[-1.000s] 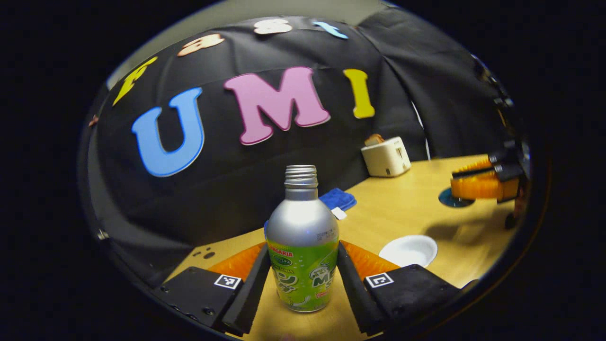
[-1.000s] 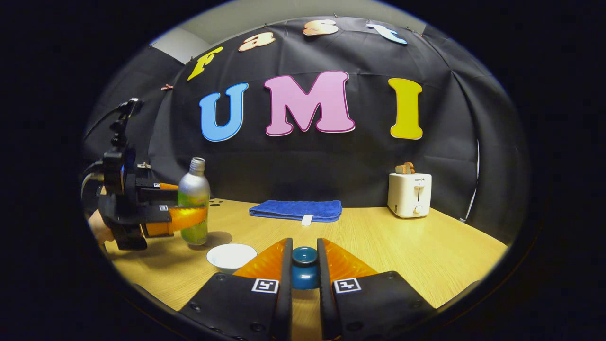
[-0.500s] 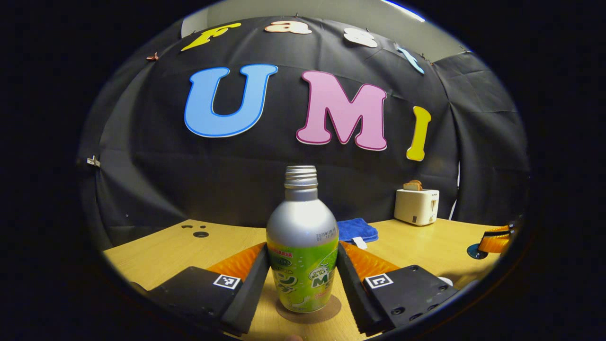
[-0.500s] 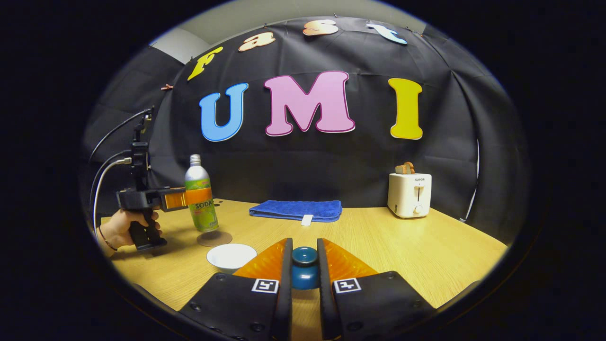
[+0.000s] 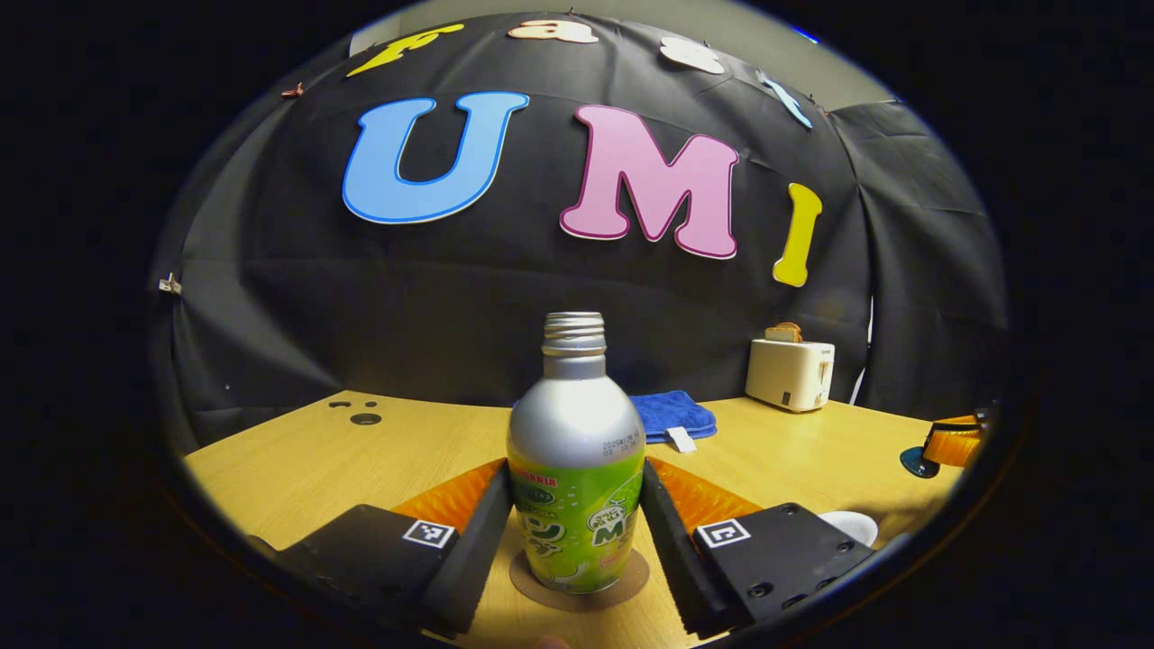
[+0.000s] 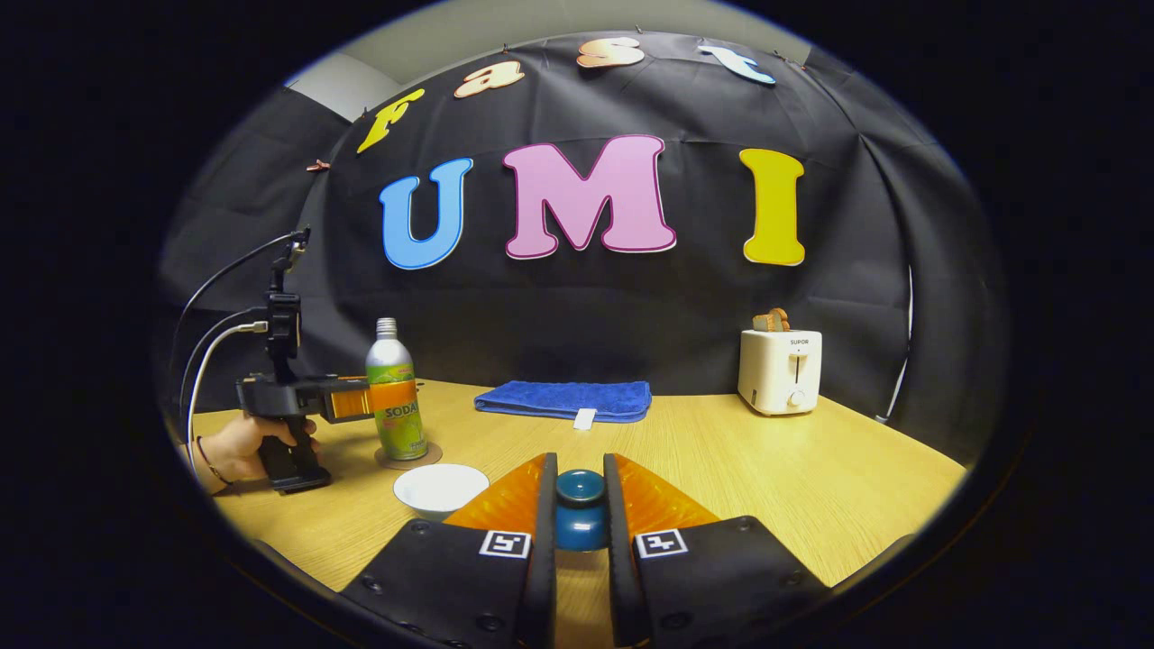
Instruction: Open the teacup lid with one hand, grasp the water bottle and pour water into the teacup with the other hand; after pouring, place the water bottle on the coaster and then close the teacup lid.
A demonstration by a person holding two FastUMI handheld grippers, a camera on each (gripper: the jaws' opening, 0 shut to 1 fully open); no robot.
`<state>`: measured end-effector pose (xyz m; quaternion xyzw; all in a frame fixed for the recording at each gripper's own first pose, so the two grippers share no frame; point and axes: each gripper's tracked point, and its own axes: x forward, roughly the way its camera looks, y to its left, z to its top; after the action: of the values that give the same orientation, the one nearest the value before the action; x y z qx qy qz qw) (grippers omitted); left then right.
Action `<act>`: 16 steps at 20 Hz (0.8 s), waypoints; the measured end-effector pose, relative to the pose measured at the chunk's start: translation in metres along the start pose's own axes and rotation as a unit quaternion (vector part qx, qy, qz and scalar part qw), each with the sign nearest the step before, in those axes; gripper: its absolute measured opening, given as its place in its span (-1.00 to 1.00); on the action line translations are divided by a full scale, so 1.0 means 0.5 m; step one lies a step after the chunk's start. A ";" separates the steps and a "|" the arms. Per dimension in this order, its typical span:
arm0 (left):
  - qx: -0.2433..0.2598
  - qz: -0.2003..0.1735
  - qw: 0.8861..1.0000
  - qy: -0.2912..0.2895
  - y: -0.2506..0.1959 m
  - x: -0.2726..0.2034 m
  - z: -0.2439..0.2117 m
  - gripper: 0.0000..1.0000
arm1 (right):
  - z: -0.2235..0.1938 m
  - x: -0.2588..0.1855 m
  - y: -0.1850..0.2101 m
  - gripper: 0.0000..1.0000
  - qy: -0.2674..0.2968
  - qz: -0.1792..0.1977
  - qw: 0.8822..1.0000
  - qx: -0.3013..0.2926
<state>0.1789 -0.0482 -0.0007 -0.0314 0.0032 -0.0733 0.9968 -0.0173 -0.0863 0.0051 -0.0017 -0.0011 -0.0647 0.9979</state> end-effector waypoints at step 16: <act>0.037 0.040 0.999 0.007 0.022 -0.157 -0.015 0.85 | 0.006 0.007 0.130 -0.45 -0.007 0.091 0.996 0.004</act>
<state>0.1029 -0.0262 -0.0086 0.0061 0.0087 -0.0341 0.9994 -0.0056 -0.0221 0.0077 0.0021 -0.0080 0.0268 0.9996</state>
